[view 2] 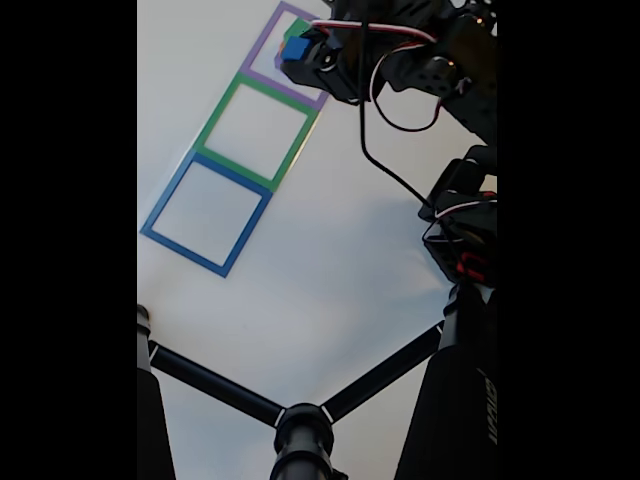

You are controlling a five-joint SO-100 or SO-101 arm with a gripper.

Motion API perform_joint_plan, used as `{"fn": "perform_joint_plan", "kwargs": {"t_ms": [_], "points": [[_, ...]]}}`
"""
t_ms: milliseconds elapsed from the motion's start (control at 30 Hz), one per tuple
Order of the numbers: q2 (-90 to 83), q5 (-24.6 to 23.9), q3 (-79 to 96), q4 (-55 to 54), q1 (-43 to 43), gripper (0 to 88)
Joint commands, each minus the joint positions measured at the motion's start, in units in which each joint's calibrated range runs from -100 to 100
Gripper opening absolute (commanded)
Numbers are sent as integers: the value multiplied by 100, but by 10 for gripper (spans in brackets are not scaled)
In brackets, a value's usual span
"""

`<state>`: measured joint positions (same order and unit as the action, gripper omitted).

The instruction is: Tower of hanoi

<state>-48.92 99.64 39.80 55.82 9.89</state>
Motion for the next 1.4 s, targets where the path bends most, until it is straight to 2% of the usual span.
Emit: {"fn": "perform_joint_plan", "kwargs": {"t_ms": [0,333,767,933,1233,1367], "points": [[76,36,1575,-2174,-49,32],[1731,36,3166,-5558,-519,33],[4622,36,3811,-9566,-778,34],[5284,36,3893,-10360,-749,36],[6019,36,3566,-10821,-605,40],[6237,36,3411,-10886,-567,89]]}}
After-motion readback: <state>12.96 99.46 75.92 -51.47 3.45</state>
